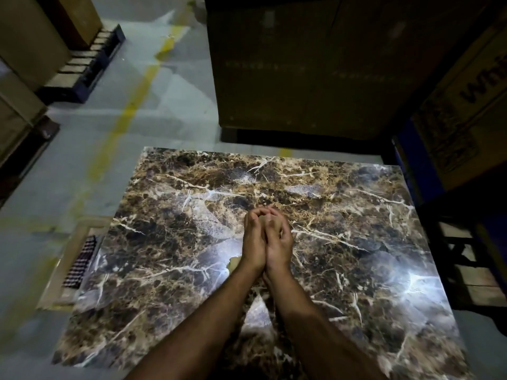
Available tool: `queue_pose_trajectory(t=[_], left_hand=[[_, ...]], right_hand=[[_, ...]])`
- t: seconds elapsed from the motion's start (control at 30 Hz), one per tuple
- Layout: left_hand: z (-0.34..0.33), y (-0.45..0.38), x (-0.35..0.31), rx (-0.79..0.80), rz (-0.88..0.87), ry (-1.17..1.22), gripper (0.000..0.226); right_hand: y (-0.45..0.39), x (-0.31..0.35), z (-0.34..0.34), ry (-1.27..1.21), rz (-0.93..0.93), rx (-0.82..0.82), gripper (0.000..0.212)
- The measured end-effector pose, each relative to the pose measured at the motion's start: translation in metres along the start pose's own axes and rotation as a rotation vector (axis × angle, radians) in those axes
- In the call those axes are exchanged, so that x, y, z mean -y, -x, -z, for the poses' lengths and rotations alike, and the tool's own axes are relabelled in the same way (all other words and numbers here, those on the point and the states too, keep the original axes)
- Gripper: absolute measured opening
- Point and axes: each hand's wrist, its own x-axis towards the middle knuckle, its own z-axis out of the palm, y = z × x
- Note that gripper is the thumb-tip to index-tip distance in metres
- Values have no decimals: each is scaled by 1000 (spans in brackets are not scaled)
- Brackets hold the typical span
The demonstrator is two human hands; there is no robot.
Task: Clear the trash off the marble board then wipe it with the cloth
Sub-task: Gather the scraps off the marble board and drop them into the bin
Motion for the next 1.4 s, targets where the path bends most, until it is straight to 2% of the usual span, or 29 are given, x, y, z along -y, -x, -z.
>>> queue_pose_trajectory(t=[0.1, 0.17, 0.23, 0.33, 0.37, 0.4, 0.43, 0.5, 0.53, 0.57, 0.67, 0.73, 0.83, 0.93, 1.0, 1.1, 1.13, 1.23, 1.27, 1.4], left_hand=[[3, -1, -10, -40, 66, 223, 53], [7, -1, -25, -42, 85, 360, 58], [15, -4, -30, -21, 77, 466, 65], [41, -5, -19, -132, 115, 565, 65], [51, -6, -8, -183, 136, 479, 58], [63, -8, 5, -201, 140, 288, 47], [76, -8, 23, -176, 111, -4, 38], [96, 0, 63, -28, 5, -670, 55], [103, 7, 79, 40, -56, -915, 69], [106, 15, 91, 87, -119, -1041, 80], [95, 27, 100, 160, -209, -1015, 95], [84, 26, 95, 192, -204, -991, 101], [71, 18, 98, 239, -292, -1071, 107], [70, 3, 106, 213, -347, -1159, 110], [71, -8, 108, 238, -389, -1201, 105], [69, -20, 110, 300, -491, -1281, 78], [69, -24, 110, 287, -522, -1291, 68], [70, -36, 108, 190, -588, -1232, 44], [70, -40, 107, 183, -612, -1209, 39], [67, -48, 106, 125, -671, -1216, 31]], right_hand=[[-1, 3, -5, 29, 43, -105, 13], [-4, 5, -6, -29, -8, -177, 10], [-11, 5, 1, -128, -95, -196, 21], [-16, 5, 22, -260, -151, -258, 35], [-17, 5, 28, -281, -156, -285, 37], [-18, 4, 33, -309, -157, -312, 37], [-19, 3, 39, -339, -146, -339, 33], [-19, 1, 50, -372, -129, -388, 19], [-18, -1, 55, -379, -134, -404, 17], [-15, -3, 60, -385, -145, -415, 18], [-6, -13, 70, -403, -184, -432, 21], [-1, -19, 76, -397, -181, -445, 34], [3, -24, 85, -357, -186, -454, 39], [1, -31, 101, -276, -204, -440, 50], [0, -34, 112, -273, -196, -436, 41], [0, -37, 119, -276, -182, -410, 28], [1, -39, 121, -268, -175, -410, 32], [3, -43, 126, -251, -161, -389, 68], [3, -43, 127, -249, -162, -385, 72], [-1, -41, 129, -272, -180, -371, 62]])
